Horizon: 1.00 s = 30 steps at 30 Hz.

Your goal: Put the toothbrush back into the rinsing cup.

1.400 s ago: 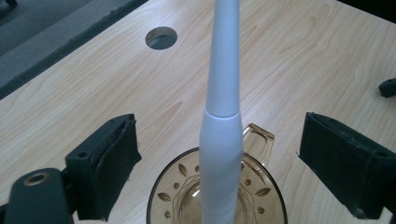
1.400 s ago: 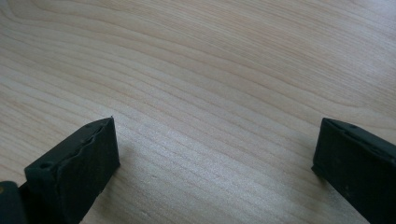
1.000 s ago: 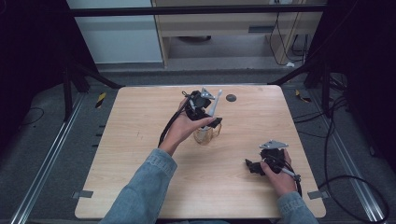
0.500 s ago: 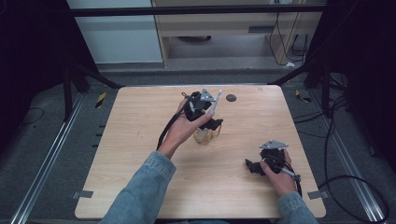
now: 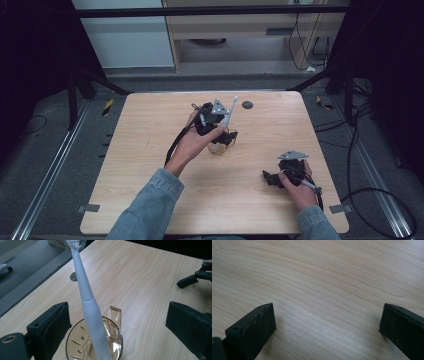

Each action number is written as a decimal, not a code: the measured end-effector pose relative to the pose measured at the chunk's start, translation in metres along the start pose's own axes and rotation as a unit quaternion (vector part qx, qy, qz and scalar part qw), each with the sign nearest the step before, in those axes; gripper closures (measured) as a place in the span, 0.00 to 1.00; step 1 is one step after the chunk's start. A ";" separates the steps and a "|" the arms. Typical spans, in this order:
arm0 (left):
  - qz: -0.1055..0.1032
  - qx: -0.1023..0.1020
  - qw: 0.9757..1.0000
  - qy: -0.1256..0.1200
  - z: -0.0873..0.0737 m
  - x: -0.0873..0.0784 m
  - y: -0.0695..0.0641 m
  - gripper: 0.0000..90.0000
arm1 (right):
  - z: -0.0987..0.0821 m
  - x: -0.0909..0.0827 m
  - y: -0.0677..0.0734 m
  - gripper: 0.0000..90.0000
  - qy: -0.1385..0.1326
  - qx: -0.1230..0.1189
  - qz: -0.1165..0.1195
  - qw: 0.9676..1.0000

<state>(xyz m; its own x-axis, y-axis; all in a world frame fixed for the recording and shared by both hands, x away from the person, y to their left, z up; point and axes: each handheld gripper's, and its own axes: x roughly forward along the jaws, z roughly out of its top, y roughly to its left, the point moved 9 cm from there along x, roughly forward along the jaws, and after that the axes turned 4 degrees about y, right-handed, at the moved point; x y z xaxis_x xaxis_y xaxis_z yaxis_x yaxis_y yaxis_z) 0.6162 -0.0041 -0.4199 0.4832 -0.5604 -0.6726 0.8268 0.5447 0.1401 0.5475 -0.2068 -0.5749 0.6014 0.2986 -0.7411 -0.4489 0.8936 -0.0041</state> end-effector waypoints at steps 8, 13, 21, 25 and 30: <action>0.004 -0.006 1.000 -0.005 -0.008 -0.006 0.001 0.05 | 0.000 0.000 0.000 0.00 0.000 -0.001 0.000 1.000; 0.004 -0.010 1.000 -0.010 -0.014 -0.010 0.001 0.05 | 0.000 0.000 0.000 0.00 0.000 -0.001 0.000 1.000; 0.006 -0.015 1.000 -0.014 -0.023 -0.017 0.001 0.05 | 0.000 0.000 0.000 0.00 0.000 -0.001 0.000 1.000; 0.009 -0.021 1.000 -0.015 -0.029 -0.021 0.003 0.05 | 0.000 0.000 0.000 0.00 0.000 -0.001 0.000 1.000; 0.007 -0.027 0.999 -0.020 -0.040 -0.025 0.001 0.05 | 0.000 0.000 0.000 0.00 0.000 -0.001 0.000 1.000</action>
<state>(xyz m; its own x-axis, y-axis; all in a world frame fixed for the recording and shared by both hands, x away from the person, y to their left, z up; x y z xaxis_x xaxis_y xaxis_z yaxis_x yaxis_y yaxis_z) 0.5938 0.0354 -0.4318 0.5073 -0.5764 -0.6406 0.8034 0.5853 0.1096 0.5475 -0.2069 -0.5750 0.6014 0.2977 -0.7414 -0.4491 0.8934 -0.0055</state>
